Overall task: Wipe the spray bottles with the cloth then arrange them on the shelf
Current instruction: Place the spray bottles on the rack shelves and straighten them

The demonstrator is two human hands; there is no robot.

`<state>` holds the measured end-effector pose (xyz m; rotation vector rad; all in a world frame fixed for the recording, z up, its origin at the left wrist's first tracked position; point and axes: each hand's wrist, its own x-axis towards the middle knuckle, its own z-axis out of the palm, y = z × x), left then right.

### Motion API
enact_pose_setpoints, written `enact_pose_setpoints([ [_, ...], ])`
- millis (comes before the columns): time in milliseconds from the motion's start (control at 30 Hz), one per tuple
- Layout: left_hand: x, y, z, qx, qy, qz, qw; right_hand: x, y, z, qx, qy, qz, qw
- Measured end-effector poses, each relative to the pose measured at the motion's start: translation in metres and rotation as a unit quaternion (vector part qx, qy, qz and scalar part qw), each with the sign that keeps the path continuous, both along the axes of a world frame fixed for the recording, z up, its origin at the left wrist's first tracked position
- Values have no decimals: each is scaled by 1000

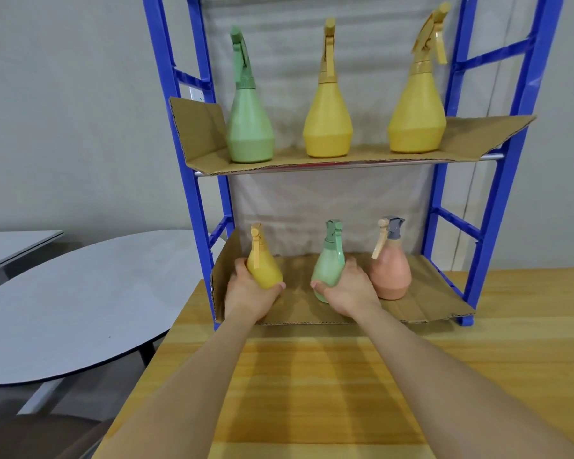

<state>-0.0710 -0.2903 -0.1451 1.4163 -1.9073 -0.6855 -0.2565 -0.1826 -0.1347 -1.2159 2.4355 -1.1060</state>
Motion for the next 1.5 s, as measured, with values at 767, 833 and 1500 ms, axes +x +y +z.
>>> enact_pose_setpoints([
  [767,14,100,-17,-131,19,7,991,-6,62,26,63,0,54,997],
  [833,0,109,-13,-154,12,-21,988,-13,75,18,59,31,39,997],
  [1500,-113,63,-15,-72,22,-51,996,-70,48,4,-42,139,-164,976],
])
